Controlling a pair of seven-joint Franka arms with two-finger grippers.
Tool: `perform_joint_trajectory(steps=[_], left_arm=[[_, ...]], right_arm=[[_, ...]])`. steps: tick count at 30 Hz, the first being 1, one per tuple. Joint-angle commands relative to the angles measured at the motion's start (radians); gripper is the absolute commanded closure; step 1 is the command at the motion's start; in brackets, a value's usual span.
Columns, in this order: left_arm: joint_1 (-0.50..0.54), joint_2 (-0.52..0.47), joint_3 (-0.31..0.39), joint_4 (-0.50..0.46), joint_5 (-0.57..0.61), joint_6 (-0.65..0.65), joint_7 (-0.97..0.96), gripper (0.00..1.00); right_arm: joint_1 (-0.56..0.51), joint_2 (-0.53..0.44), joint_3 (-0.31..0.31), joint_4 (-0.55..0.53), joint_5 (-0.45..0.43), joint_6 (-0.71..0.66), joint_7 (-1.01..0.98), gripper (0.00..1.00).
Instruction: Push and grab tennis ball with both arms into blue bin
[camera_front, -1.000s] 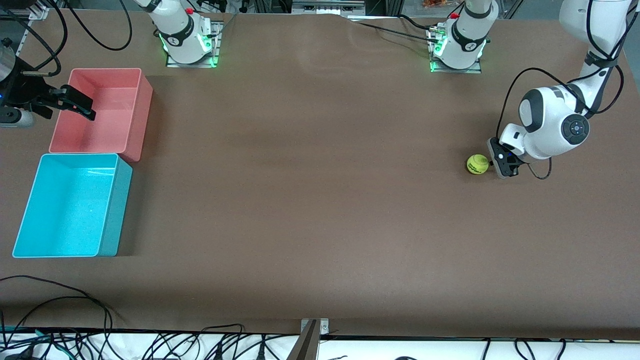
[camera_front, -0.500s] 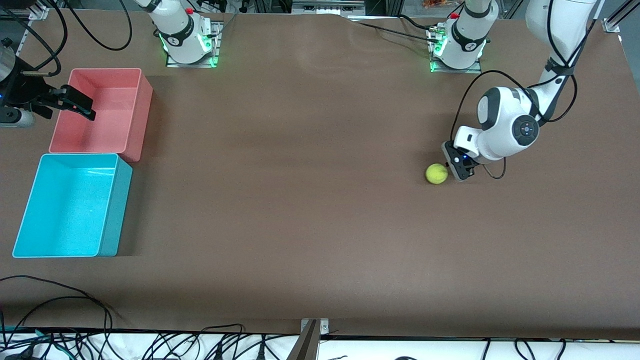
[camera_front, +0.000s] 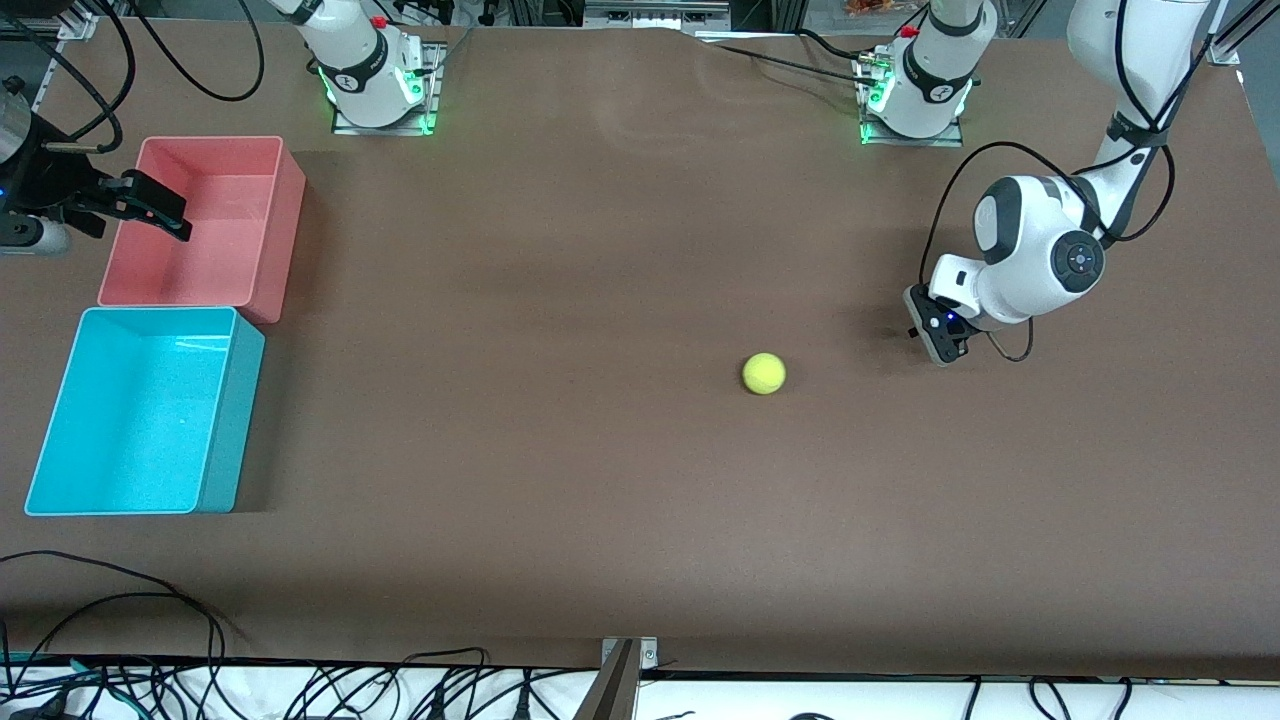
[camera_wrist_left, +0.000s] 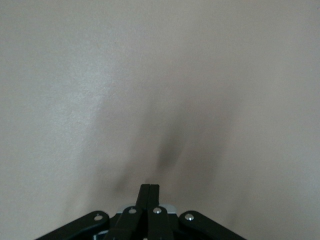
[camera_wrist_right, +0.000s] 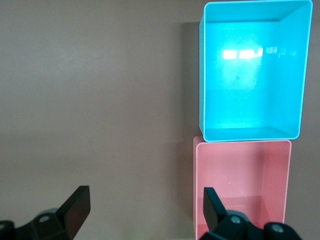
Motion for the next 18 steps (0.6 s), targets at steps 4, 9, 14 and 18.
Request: perform_joint_trajectory(steps=[4, 9, 14, 18], left_arm=[[0.001, -0.194, 0.048, -0.002, 0.082, -0.122, 0.038, 1.0], [-0.01, -0.33, 0.056, 0.002, 0.085, -0.17, 0.004, 1.0], [-0.033, -0.43, 0.057, 0.005, 0.092, -0.197, -0.041, 1.0], [-0.039, -0.488, 0.056, 0.011, 0.093, -0.228, -0.113, 1.0]], right_arm=[[0.019, 0.025, 0.003, 0.025, 0.024, -0.017, -0.004, 0.0], [0.033, 0.025, 0.001, 0.025, 0.053, -0.008, 0.001, 0.0], [0.033, 0.034, 0.001, 0.023, 0.114, 0.005, -0.011, 0.0], [0.055, 0.069, 0.001, 0.025, 0.125, 0.017, -0.014, 0.0]])
